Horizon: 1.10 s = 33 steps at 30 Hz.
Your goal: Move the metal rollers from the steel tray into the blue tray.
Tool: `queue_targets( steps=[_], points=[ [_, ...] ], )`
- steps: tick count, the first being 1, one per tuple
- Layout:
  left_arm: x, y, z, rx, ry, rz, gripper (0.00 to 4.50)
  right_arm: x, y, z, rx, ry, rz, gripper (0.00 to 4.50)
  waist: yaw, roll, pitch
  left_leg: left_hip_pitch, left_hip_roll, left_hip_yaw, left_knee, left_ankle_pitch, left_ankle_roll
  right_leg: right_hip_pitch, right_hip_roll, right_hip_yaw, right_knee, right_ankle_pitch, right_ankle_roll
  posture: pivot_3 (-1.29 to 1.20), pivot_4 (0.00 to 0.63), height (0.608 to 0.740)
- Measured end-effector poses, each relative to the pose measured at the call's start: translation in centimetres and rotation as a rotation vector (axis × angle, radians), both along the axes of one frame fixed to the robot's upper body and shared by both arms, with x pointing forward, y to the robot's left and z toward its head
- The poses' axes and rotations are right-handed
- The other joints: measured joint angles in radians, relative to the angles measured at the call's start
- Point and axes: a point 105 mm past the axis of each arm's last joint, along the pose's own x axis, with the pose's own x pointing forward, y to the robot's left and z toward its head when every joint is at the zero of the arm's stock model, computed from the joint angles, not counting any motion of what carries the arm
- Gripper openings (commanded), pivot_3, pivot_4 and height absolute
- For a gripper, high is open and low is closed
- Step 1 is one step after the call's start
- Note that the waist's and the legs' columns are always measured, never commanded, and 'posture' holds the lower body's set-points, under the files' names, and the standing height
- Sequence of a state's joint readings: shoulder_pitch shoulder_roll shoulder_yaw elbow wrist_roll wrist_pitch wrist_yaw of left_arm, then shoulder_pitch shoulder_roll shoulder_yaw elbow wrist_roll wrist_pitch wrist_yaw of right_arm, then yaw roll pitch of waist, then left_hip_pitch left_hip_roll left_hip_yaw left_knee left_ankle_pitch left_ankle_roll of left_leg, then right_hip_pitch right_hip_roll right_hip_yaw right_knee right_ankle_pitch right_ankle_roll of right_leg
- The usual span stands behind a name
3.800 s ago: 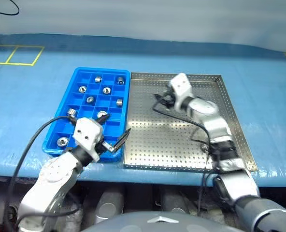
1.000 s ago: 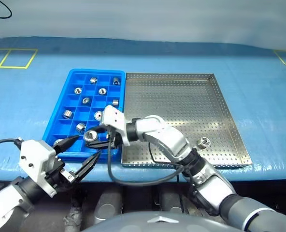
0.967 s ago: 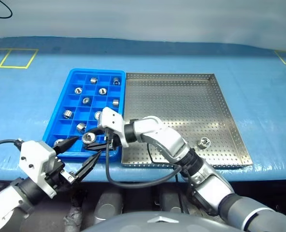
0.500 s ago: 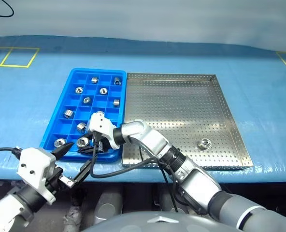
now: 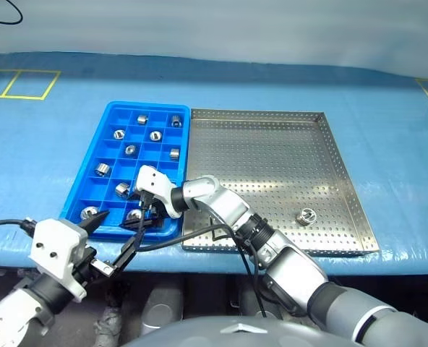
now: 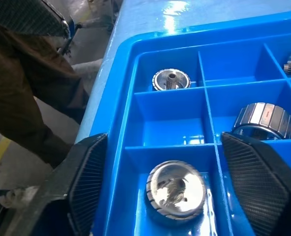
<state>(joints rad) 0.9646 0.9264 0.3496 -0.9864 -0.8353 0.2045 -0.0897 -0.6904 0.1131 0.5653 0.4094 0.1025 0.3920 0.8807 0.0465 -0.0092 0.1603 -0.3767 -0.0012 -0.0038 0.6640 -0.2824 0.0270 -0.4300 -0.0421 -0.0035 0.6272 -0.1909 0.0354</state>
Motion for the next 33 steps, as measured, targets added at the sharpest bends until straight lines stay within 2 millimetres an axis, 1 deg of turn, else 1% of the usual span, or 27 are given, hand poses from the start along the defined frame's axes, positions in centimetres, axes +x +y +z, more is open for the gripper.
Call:
queue_targets(
  steps=[3, 4, 5, 6, 9, 11, 12, 13, 14, 16, 17, 19, 21, 23, 24, 25, 26, 30, 33],
  points=[
    [0.3, -0.2, 0.1, 0.0, -0.008, -0.011, 4.42, 0.4, -0.6, 0.7, 0.041, -0.015, -0.04, 4.1, 0.0, 0.0, 0.0, 0.0, 0.0, 0.0, 0.0, 0.0, 0.0, 0.0, 0.0, 0.0, 0.0, 0.0, 0.0, 0.2, 0.15, 0.74],
    [0.5, -0.4, 0.2, 0.003, -0.015, -0.024, 4.42, 0.7, -1.0, 1.3, 0.064, -0.031, -0.065, 4.1, 0.001, 0.0, 0.0, 0.0, 0.0, -0.001, 0.0, 0.0, 0.0, 0.0, 0.0, 0.0, 0.0, 0.0, 0.0, 0.19, 0.15, 0.74],
    [0.8, -0.7, 0.3, -0.001, -0.023, -0.037, 4.42, 1.0, -1.4, 2.0, 0.087, -0.048, -0.088, 4.1, 0.001, 0.0, 0.0, 0.0, 0.0, -0.001, 0.0, 0.0, 0.0, 0.0, 0.0, -0.001, 0.0, 0.0, 0.0, 0.17, 0.15, 0.74],
    [1.0, -1.2, 0.3, -0.008, -0.026, -0.057, 4.42, 1.5, -2.1, 3.2, 0.117, -0.08, -0.127, 4.1, 0.0, -0.001, 0.0, 0.0, 0.0, -0.001, 0.0, 0.0, 0.0, 0.0, 0.0, -0.001, 0.0, 0.0, 0.0, 0.17, 0.15, 0.74],
    [1.8, -2.5, 0.2, -0.024, -0.039, -0.11, 4.42, 3.2, -4.7, 5.8, 0.188, -0.154, -0.257, 4.1, -0.001, -0.002, -0.001, 0.0, -0.001, -0.001, 0.0, 0.0, 0.0, 0.001, 0.0, -0.001, 0.0, 0.0, 0.0, 0.1, 0.15, 0.74],
    [2.6, -3.9, 0.6, -0.047, -0.086, -0.16, 4.42, 4.8, -7.9, 6.9, 0.202, -0.196, -0.402, 4.1, 0.0, -0.003, -0.001, 0.0, -0.005, -0.001, 0.0, 0.0, 0.0, 0.001, -0.001, -0.001, -0.001, 0.002, -0.002, 0.06, 0.15, 0.74],
    [2.8, -4.5, 0.7, -0.059, -0.101, -0.183, 4.42, 5.4, -9.4, 7.0, 0.198, -0.207, -0.468, 4.1, -0.004, -0.004, -0.002, 0.0, -0.006, -0.002, 0.001, 0.0, 0.0, 0.001, -0.001, -0.001, 0.0, 0.003, -0.004, 0.03, 0.15, 0.74],
    [3.3, -5.3, 0.8, -0.067, -0.118, -0.215, 4.42, 6.1, -11.4, 7.0, 0.18, -0.222, -0.55, 4.1, -0.006, -0.003, -0.002, 0.0, -0.006, -0.001, 0.0, 0.0, 0.0, 0.001, -0.001, -0.001, 0.0, 0.004, -0.005, 0.01, 0.15, 0.74],
    [3.7, -6.0, 1.0, -0.087, -0.141, -0.242, 4.42, 6.6, -13.2, 6.8, 0.155, -0.237, -0.618, 4.1, -0.008, -0.002, -0.002, 0.0, -0.007, -0.001, 0.0, 0.0, -0.001, 0.001, -0.002, -0.001, 0.0, 0.004, -0.005, 0.0, 0.15, 0.74],
    [5.1, -7.2, 1.1, -0.111, -0.181, -0.287, 4.42, 7.1, -17.3, 5.9, 0.056, -0.271, -0.75, 4.1, -0.014, -0.001, -0.002, 0.0, -0.007, -0.001, 0.001, 0.001, -0.001, 0.001, -0.001, -0.001, 0.0, 0.004, -0.005, -0.07, 0.15, 0.74],
    [5.6, -7.4, 1.0, -0.11, -0.193, -0.295, 4.42, 7.1, -18.7, 5.4, 0.017, -0.273, -0.787, 4.1, -0.021, -0.001, -0.002, 0.0, -0.007, -0.001, 0.0, 0.0, 0.0, 0.001, -0.001, -0.001, 0.0, 0.004, -0.005, -0.09, 0.15, 0.74],
    [7.2, -8.6, 0.9, -0.113, -0.23, -0.325, 4.42, 6.3, -21.8, 4.4, -0.059, -0.26, -0.843, 4.1, -0.036, 0.0, -0.003, 0.0, -0.007, 0.0, 0.001, 0.0, 0.0, 0.001, -0.001, 0.0, 0.0, 0.004, -0.004, -0.12, 0.15, 0.74],
    [8.5, -9.6, 0.9, -0.106, -0.261, -0.34, 4.42, 5.0, -23.4, 3.2, -0.115, -0.227, -0.845, 4.1, -0.057, 0.0, -0.003, -0.001, -0.007, 0.0, 0.001, 0.0, 0.001, 0.002, -0.001, 0.0, -0.001, 0.005, -0.003, -0.17, 0.15, 0.74],
    [9.9, -10.6, 0.5, -0.094, -0.274, -0.357, 4.42, 3.7, -24.5, 2.5, -0.149, -0.192, -0.841, 4.1, -0.081, 0.0, -0.003, 0.0, -0.006, 0.001, 0.002, -0.001, 0.003, 0.001, -0.001, 0.002, 0.0, 0.006, 0.0, -0.2, 0.15, 0.74],
    [10.5, -11.1, 0.4, -0.093, -0.273, -0.369, 4.42, 3.1, -25.2, 2.3, -0.162, -0.18, -0.85, 4.1, -0.089, 0.0, -0.003, -0.001, -0.007, 0.001, 0.003, -0.001, 0.003, 0.002, -0.001, 0.002, 0.0, 0.007, 0.001, -0.21, 0.15, 0.74],
    [11.4, -12.0, 0.2, -0.092, -0.274, -0.387, 4.42, 2.3, -26.2, 1.9, -0.185, -0.161, -0.867, 4.1, -0.096, 0.0, -0.003, -0.001, -0.007, 0.001, 0.004, -0.002, 0.004, 0.002, -0.001, 0.002, -0.001, 0.007, 0.002, -0.21, 0.15, 0.74],
    [11.8, -12.3, -0.1, -0.082, -0.266, -0.394, 4.42, 1.9, -26.8, 1.8, -0.199, -0.151, -0.88, 4.1, -0.106, 0.0, -0.003, -0.001, -0.007, 0.002, 0.005, -0.002, 0.005, 0.002, -0.001, 0.003, 0.0, 0.008, 0.002, -0.23, 0.15, 0.74],
    [12.9, -12.8, -1.7, -0.014, -0.226, -0.42, 4.42, 0.6, -28.8, 0.9, -0.226, -0.1, -0.951, 4.1, -0.142, 0.0, -0.003, 0.0, -0.006, 0.004, 0.006, -0.003, 0.005, 0.002, 0.0, 0.007, 0.0, 0.007, 0.007, -0.25, 0.15, 0.74],
    [12.5, -13.7, -2.3, -0.028, -0.2, -0.491, 4.42, 0.0, -29.5, 0.1, -0.236, -0.055, -0.986, 4.1, -0.157, 0.0, -0.003, 0.0, -0.005, 0.005, 0.008, -0.003, 0.006, 0.002, 0.0, 0.009, 0.0, 0.006, 0.011, -0.26, 0.15, 0.74]
  ],
)
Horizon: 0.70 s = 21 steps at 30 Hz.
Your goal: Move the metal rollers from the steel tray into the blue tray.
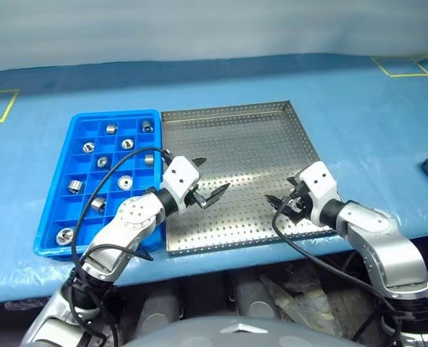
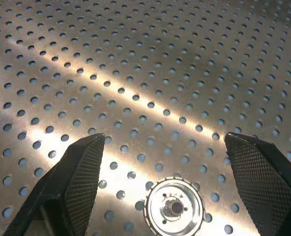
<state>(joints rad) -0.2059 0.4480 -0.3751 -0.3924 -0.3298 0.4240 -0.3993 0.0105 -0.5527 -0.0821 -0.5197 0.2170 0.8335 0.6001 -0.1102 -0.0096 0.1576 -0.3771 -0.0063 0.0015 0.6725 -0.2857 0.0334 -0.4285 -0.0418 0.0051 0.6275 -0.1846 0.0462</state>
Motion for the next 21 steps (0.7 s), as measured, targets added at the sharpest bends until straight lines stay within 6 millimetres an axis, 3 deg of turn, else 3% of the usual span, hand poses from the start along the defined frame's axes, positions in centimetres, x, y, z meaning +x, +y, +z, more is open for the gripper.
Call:
queue_targets(
  steps=[5, 11, 21],
  points=[
    [-1.4, -1.2, -0.5, 0.009, 0.037, -0.135, 4.42, 0.0, 0.2, -0.3, 0.048, 0.009, -0.026, 4.1, -0.021, 0.0, 0.0, 0.0, 0.003, 0.004, 0.006, -0.002, 0.004, 0.001, 0.0, 0.005, 0.001, 0.0, 0.001, -0.26, 0.15, 0.74],
    [-2.6, -0.8, -1.9, 0.042, 0.108, -0.201, 4.42, 0.3, -0.6, -1.8, 0.076, 0.063, -0.087, 4.1, -0.026, 0.0, 0.0, -0.001, 0.001, 0.007, 0.011, -0.004, 0.008, 0.001, -0.002, 0.009, 0.001, 0.002, 0.003, -0.24, 0.15, 0.74],
    [-2.9, -0.8, -1.5, 0.045, 0.098, -0.233, 4.42, 0.6, -1.4, -3.0, 0.073, 0.102, -0.133, 4.1, -0.023, 0.0, 0.0, -0.001, 0.001, 0.008, 0.011, -0.005, 0.009, 0.001, -0.002, 0.011, 0.001, 0.002, 0.003, -0.23, 0.15, 0.74]
  ],
)
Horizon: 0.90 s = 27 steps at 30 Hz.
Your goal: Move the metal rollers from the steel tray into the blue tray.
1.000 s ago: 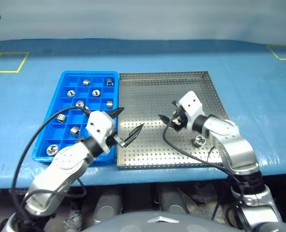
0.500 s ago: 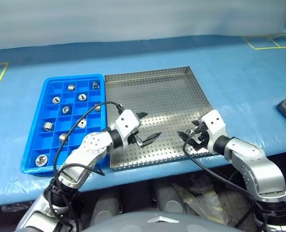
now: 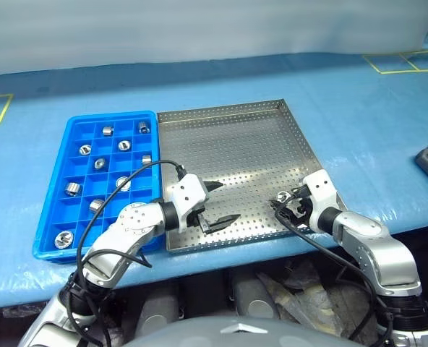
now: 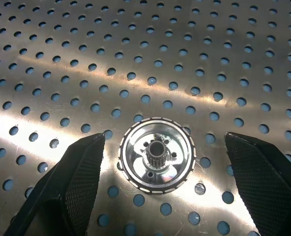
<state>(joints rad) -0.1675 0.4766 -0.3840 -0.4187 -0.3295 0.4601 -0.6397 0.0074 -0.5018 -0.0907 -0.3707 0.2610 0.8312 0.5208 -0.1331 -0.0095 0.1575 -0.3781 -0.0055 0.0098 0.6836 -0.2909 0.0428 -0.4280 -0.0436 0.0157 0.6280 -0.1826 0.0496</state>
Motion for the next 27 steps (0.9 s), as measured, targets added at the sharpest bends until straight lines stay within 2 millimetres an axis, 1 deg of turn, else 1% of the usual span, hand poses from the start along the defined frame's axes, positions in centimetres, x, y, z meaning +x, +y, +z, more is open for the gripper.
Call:
queue_targets(
  steps=[2, 5, 10, 14, 17, 22, 25, 27],
  points=[
    [0.0, 0.1, 0.0, 0.002, 0.004, 0.001, 4.42, 0.1, 0.0, -0.1, -0.001, 0.004, -0.003, 4.1, 0.001, 0.0, 0.0, 0.0, 0.0, 0.0, 0.0, 0.0, 0.0, 0.0, 0.0, 0.0, 0.0, 0.0, 0.0, -0.23, 0.15, 0.74],
    [0.1, 0.3, 0.1, 0.001, 0.003, 0.002, 4.42, 0.1, 0.0, -0.2, -0.001, 0.007, -0.002, 3.53, 0.004, 0.0, 0.0, 0.0, 0.0, 0.0, 0.0, 0.0, 0.0, 0.0, 0.0, 0.0, 0.0, 0.0, 0.0, -0.23, 0.15, 0.74],
    [0.0, 0.3, 0.1, 0.001, 0.007, -0.005, 4.42, 0.1, 0.2, -0.2, -0.001, 0.011, 0.0, 1.91, 0.008, 0.0, 0.0, 0.0, 0.0, 0.0, 0.0, 0.0, 0.001, 0.0, 0.0, 0.0, 0.0, 0.0, 0.0, -0.23, 0.15, 0.74],
    [-0.1, 0.2, 0.1, 0.0, 0.01, -0.016, 4.42, 0.2, 0.1, -0.2, -0.009, 0.008, -0.009, 1.91, 0.008, 0.0, 0.0, 0.0, 0.0, 0.001, 0.0, 0.0, 0.001, 0.0, 0.0, 0.001, 0.0, 0.0, 0.0, -0.23, 0.15, 0.74],
    [-0.1, 0.3, 0.0, 0.003, 0.008, -0.015, 4.42, 0.2, 0.1, -0.2, -0.012, 0.007, -0.012, 1.75, 0.008, 0.0, 0.0, 0.0, 0.0, 0.001, 0.0, 0.0, 0.001, 0.0, 0.0, 0.001, 0.0, 0.001, 0.001, -0.23, 0.15, 0.74],
    [-0.1, 0.3, 0.1, 0.002, 0.007, -0.013, 4.42, 0.3, 0.0, -0.2, -0.017, 0.004, -0.012, 1.75, 0.008, 0.0, 0.0, 0.0, 0.0, 0.001, 0.0, 0.0, 0.001, 0.0, 0.0, 0.001, 0.0, 0.001, 0.001, -0.22, 0.15, 0.74],
    [-0.1, 0.7, 0.2, -0.005, 0.006, 0.004, 4.42, 0.8, 0.5, 0.3, -0.017, -0.018, -0.006, 1.75, 0.005, 0.0, 0.0, 0.0, 0.0, 0.002, 0.0, 0.0, 0.001, -0.001, 0.0, 0.002, 0.0, 0.001, 0.001, -0.21, 0.15, 0.74],
    [-0.3, 1.3, 0.4, -0.016, 0.002, 0.022, 4.42, 1.4, 1.6, 1.1, 0.011, -0.05, 0.016, 1.75, 0.002, 0.0, 0.0, 0.0, 0.001, 0.003, 0.0, 0.0, 0.001, -0.001, 0.0, 0.002, 0.0, 0.001, 0.001, -0.19, 0.15, 0.74]
  ],
)
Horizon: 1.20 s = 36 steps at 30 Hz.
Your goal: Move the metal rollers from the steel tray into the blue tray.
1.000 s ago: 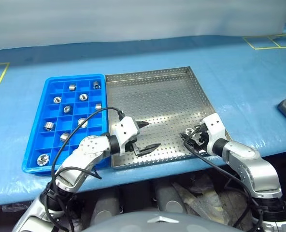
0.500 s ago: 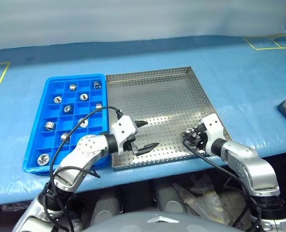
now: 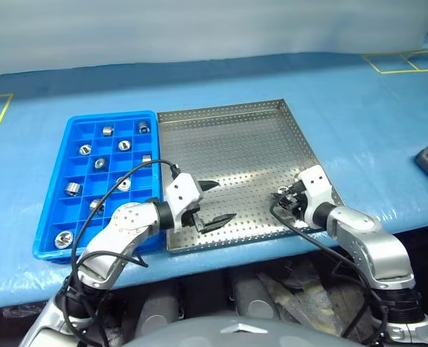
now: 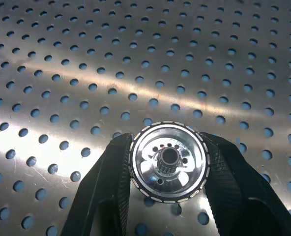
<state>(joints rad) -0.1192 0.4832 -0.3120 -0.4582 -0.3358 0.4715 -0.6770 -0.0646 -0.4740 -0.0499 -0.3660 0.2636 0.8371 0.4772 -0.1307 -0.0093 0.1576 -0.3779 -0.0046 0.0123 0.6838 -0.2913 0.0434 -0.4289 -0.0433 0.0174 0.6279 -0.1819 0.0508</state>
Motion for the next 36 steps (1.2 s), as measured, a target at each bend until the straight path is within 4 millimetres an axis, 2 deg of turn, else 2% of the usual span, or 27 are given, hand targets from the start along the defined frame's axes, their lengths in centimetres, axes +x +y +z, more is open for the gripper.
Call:
queue_targets(
  steps=[3, 7, 9, 11, 16, 22, 28, 32, 36],
  points=[
    [-0.5, 1.4, 0.6, -0.009, -0.011, 0.034, 4.42, 1.0, 2.5, 1.5, 0.054, -0.053, 0.07, 1.75, 0.001, 0.0, 0.0, 0.0, 0.001, 0.0, 0.0, 0.0, 0.0, 0.0, 0.0, 0.0, 0.0, 0.0, 0.0, -0.15, 0.15, 0.74],
    [-1.1, 4.5, 1.5, 0.011, -0.038, 0.138, 4.42, 2.5, 7.2, 4.6, 0.137, -0.153, 0.227, 1.75, 0.007, 0.0, 0.0, 0.0, 0.003, 0.001, 0.0, 0.0, 0.0, -0.001, 0.001, 0.0, 0.001, 0.0, 0.0, -0.08, 0.15, 0.74],
    [-0.8, 6.2, 3.2, -0.008, -0.095, 0.243, 4.42, 3.0, 9.7, 5.7, 0.161, -0.184, 0.324, 1.75, 0.022, -0.001, 0.0, 0.0, 0.003, 0.001, 0.0, 0.0, 0.0, -0.001, 0.001, -0.001, 0.0, 0.0, -0.001, -0.04, 0.15, 0.74],
    [-0.6, 7.3, 4.4, -0.018, -0.137, 0.309, 4.42, 3.1, 11.1, 5.6, 0.169, -0.176, 0.378, 1.75, 0.049, -0.001, 0.0, 0.0, 0.003, 0.0, 0.0, 0.0, 0.0, 0.0, 0.0, -0.002, -0.001, 0.003, -0.006, -0.01, 0.15, 0.74],
    [-1.5, 10.2, 5.4, -0.014, -0.177, 0.494, 4.42, 3.0, 15.1, 5.4, 0.198, -0.155, 0.536, 1.75, 0.089, -0.002, 0.001, -0.001, 0.002, 0.001, -0.001, -0.001, 0.001, -0.001, -0.001, -0.003, -0.001, 0.003, -0.005, 0.08, 0.15, 0.74],
    [-3.2, 11.6, 5.6, -0.003, -0.171, 0.594, 4.42, 3.1, 18.2, 6.4, 0.225, -0.184, 0.649, 1.75, 0.135, -0.002, 0.001, -0.001, 0.002, -0.001, -0.001, -0.001, 0.0, 0.0, -0.001, -0.005, -0.001, 0.002, -0.009, 0.13, 0.15, 0.74],
    [-4.5, 11.8, 4.9, 0.006, -0.129, 0.62, 4.42, 3.0, 20.3, 7.5, 0.264, -0.213, 0.708, 1.75, 0.151, -0.001, 0.001, -0.001, 0.002, -0.002, -0.001, 0.0, -0.001, 0.0, -0.001, -0.006, -0.001, 0.001, -0.009, 0.15, 0.15, 0.74],
    [-4.9, 12.0, 4.2, 0.005, -0.096, 0.648, 4.42, 1.8, 22.0, 7.1, 0.272, -0.196, 0.777, 1.75, 0.152, -0.001, 0.001, -0.001, 0.002, -0.003, -0.001, 0.0, -0.002, 0.0, -0.001, -0.007, -0.001, 0.001, -0.009, 0.14, 0.15, 0.74],
    [-5.0, 11.7, 3.8, -0.005, -0.074, 0.648, 4.42, 1.3, 22.7, 5.7, 0.267, -0.142, 0.797, 1.75, 0.153, -0.001, 0.001, -0.001, 0.002, -0.003, -0.001, 0.0, -0.002, 0.0, -0.001, -0.007, -0.001, 0.001, -0.009, 0.14, 0.15, 0.74]
  ],
)
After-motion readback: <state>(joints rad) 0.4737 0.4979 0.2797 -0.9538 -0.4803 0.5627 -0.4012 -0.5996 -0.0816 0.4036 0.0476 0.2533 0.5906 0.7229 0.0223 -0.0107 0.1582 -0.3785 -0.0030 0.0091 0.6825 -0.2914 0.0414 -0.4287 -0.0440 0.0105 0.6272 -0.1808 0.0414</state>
